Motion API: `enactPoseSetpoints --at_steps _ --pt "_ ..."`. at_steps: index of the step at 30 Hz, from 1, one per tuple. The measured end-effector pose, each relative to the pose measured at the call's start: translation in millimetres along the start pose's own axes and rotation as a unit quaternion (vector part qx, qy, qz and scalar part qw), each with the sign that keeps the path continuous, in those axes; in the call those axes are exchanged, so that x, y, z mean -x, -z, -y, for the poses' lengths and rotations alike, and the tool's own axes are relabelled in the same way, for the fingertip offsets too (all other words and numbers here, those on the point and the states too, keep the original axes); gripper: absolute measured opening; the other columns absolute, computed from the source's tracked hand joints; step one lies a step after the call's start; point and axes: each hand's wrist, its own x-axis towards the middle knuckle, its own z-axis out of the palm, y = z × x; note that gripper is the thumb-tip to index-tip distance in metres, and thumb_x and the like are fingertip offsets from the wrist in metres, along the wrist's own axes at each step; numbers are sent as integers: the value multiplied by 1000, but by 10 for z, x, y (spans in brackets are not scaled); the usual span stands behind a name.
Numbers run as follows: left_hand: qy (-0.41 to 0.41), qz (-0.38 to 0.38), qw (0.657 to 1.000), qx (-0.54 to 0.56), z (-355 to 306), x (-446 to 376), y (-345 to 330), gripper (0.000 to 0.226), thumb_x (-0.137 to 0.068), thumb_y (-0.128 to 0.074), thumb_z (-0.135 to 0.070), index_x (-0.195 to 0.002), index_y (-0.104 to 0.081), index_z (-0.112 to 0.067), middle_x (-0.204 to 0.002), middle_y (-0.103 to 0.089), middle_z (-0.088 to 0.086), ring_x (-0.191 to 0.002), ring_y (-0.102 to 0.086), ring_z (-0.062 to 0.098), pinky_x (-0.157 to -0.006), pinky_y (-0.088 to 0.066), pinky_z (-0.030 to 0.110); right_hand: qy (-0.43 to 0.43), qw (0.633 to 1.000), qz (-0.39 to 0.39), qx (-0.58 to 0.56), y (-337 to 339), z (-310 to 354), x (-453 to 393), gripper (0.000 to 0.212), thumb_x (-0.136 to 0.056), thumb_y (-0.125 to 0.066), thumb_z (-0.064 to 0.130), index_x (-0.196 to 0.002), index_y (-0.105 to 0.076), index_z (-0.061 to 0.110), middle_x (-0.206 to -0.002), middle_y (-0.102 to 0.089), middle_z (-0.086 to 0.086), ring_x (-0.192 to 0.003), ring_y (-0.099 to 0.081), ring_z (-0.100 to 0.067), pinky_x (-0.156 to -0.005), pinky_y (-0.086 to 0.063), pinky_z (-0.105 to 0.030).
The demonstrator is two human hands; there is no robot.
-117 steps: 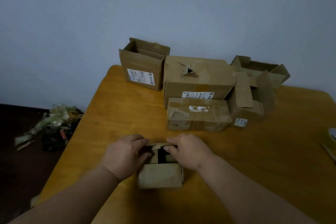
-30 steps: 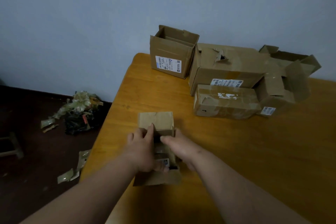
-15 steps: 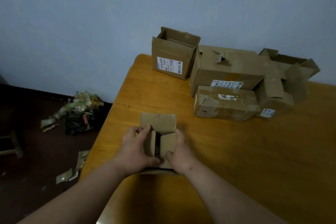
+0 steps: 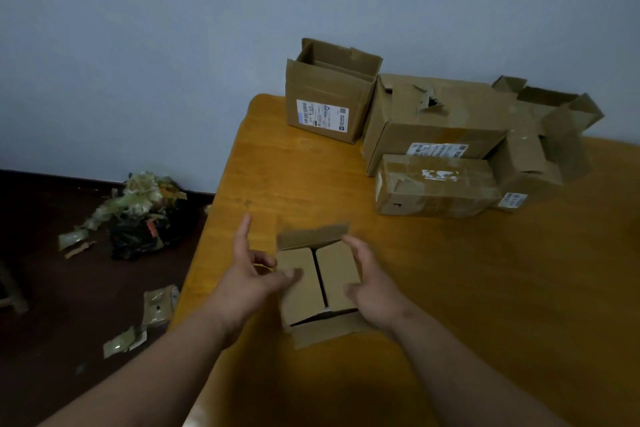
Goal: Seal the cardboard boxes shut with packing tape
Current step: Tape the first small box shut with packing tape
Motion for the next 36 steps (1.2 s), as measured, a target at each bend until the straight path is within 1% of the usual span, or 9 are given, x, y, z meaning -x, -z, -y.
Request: enactPoseSetpoints --at_steps 3,5,8,11,14,18,27,32,36 --pt "35 20 997 70 -81 19 -5 75 -85 -61 -48 -149 -24 -45 -100 -57 11 -93 -58 24 -94 -49 41 -43 994 -16 -104 8 2 -35 98 -90 -54 -8 -148 -7 55 -149 -38 1 -105 -58 -13 -89 -56 -39" --pt "61 58 996 34 -110 15 -12 59 -87 -43 -64 -130 -62 -28 -107 -59 4 -101 -56 22 -100 -45 40 -61 987 -6 -149 -5 27 -61 79 -91 -53 3 -140 -30 60 -149 -40 -4 -115 -55 -23 -96 -52 -46" --pt "82 50 995 7 -119 -23 -19 46 -100 -43 -48 -100 -74 -14 -114 -63 8 -109 -57 26 -103 -44 42 -93 969 14 -230 3 94 -44 32 -95 -53 30 -125 -55 41 -129 -55 1 -111 -57 -24 -96 -50 -49" --pt "19 49 991 -122 -56 -62 -70 11 -98 -58 -17 -99 -68 -17 -113 -61 11 -101 -58 23 -81 -51 24 -89 975 -3 -204 -30 10 -74 29 -91 -64 43 -116 -51 37 -128 -55 1 -111 -58 -24 -94 -52 -50" --pt "-13 18 981 -193 16 -94 -94 15 -97 -59 -16 -106 -65 -25 -117 -42 4 -95 -44 7 -70 -38 10 -73 989 -32 -121 -83 -42 -79 28 -90 -66 40 -105 -43 42 -129 -52 5 -110 -58 -21 -95 -52 -51" --pt "-6 23 989 -146 63 -125 -68 13 -97 -58 -30 -101 -70 -30 -118 -42 1 -113 -47 16 -101 -44 33 -60 993 -50 -89 -87 -88 -80 23 -92 -63 42 -102 -41 43 -127 -52 4 -109 -58 -20 -95 -52 -50" --pt "-13 48 982 -184 127 -117 -31 59 -87 -72 -16 -135 -47 -39 -124 -42 -5 -95 -53 13 -66 -47 14 -51 996 -26 -63 -39 -149 -43 44 -89 -69 30 -119 -37 36 -131 -44 7 -120 -48 -18 -102 -47 -46" --pt "-27 48 969 -240 156 -120 -57 74 -88 -71 -16 -147 -34 -40 -123 -35 -3 -91 -50 14 -81 -44 22 -32 997 -63 22 -109 -175 -78 51 -86 -70 18 -117 -35 38 -129 -43 5 -118 -46 -15 -105 -45 -39" --pt "-28 50 975 -216 145 -137 -42 65 -85 -74 -30 -139 -40 -41 -122 -36 -3 -95 -49 10 -73 -43 15 -16 998 -52 30 -89 -182 -78 61 -86 -70 17 -126 -32 43 -134 -38 4 -127 -40 -16 -110 -39 -39"
